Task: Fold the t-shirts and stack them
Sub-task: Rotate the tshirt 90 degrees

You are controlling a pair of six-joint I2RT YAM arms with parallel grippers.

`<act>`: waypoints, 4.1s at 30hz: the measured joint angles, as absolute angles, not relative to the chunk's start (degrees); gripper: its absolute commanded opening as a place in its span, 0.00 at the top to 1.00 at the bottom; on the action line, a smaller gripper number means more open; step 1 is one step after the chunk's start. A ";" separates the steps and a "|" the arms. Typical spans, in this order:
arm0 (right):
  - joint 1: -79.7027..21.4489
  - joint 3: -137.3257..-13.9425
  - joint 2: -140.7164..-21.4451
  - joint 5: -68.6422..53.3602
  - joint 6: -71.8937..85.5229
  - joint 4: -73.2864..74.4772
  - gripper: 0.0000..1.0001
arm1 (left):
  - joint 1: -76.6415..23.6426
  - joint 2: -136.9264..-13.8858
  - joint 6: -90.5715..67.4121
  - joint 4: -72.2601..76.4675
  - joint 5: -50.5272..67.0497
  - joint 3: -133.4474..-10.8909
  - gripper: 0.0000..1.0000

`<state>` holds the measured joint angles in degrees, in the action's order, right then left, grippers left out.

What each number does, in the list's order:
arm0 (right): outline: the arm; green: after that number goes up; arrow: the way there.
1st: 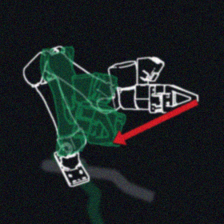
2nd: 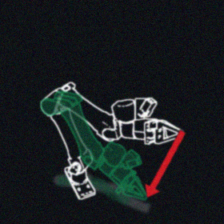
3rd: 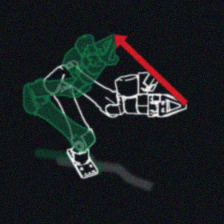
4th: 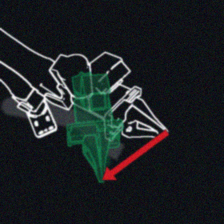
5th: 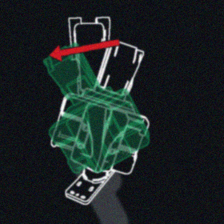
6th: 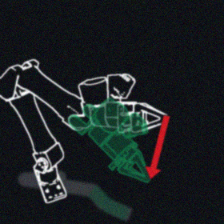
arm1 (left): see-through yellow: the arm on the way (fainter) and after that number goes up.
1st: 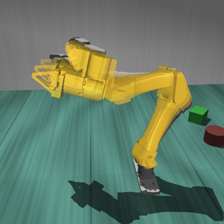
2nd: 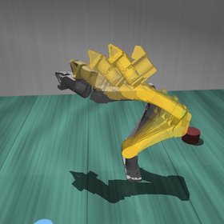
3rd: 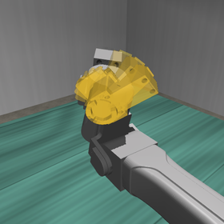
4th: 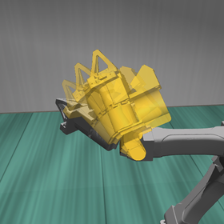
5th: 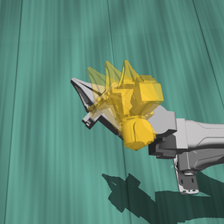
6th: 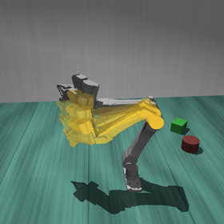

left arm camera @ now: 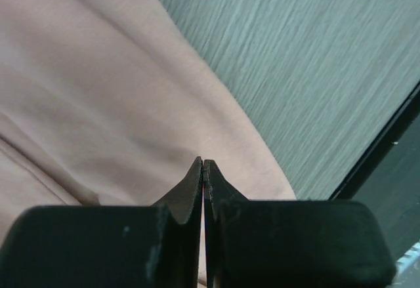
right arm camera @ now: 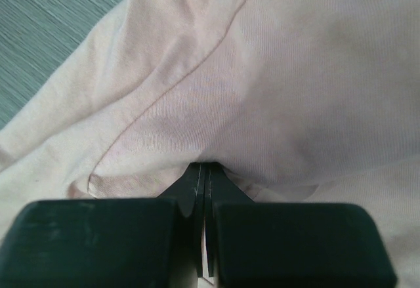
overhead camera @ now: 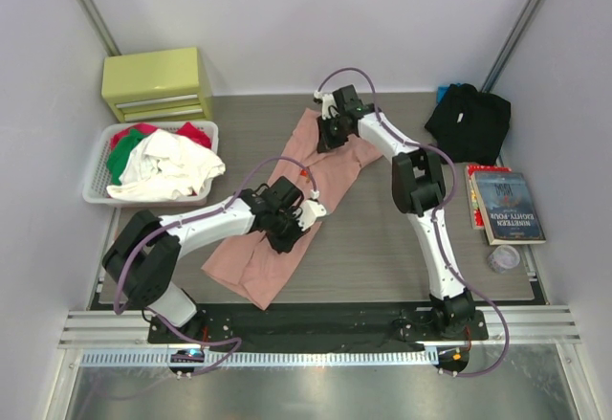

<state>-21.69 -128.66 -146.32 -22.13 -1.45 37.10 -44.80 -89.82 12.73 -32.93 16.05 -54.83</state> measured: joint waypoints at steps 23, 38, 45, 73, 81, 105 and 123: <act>-23.59 -80.49 -86.67 -22.74 -9.69 36.29 0.99 | -43.42 -81.73 15.90 -28.80 4.89 -53.21 1.00; -23.64 -60.51 -69.08 -24.88 -17.02 41.65 0.99 | -10.02 -49.87 16.25 -26.76 -1.98 -62.11 1.00; -31.66 -60.47 -78.94 -23.86 -17.61 39.44 0.99 | -6.50 -41.98 15.00 -29.06 -6.04 -57.06 1.00; -59.66 -84.16 -113.65 -20.62 -19.40 34.26 0.99 | -0.60 -35.59 10.72 -31.90 -3.33 -50.15 1.00; -59.94 -88.31 -118.30 -21.08 -19.11 33.89 0.99 | -0.60 -30.96 9.45 -36.34 -0.89 -46.17 1.00; -59.66 -77.62 -115.92 -31.33 -17.87 29.47 0.99 | -0.60 -33.26 9.87 -35.90 -1.04 -46.19 1.00; -46.98 -62.52 -105.32 -35.51 -19.44 36.93 0.99 | -0.60 -37.69 10.39 -33.17 -1.21 -46.81 1.00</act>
<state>-46.98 -62.52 -105.32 -35.51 -19.44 36.93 -0.60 -37.69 10.39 -33.17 -1.21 -46.81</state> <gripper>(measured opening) 0.017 0.002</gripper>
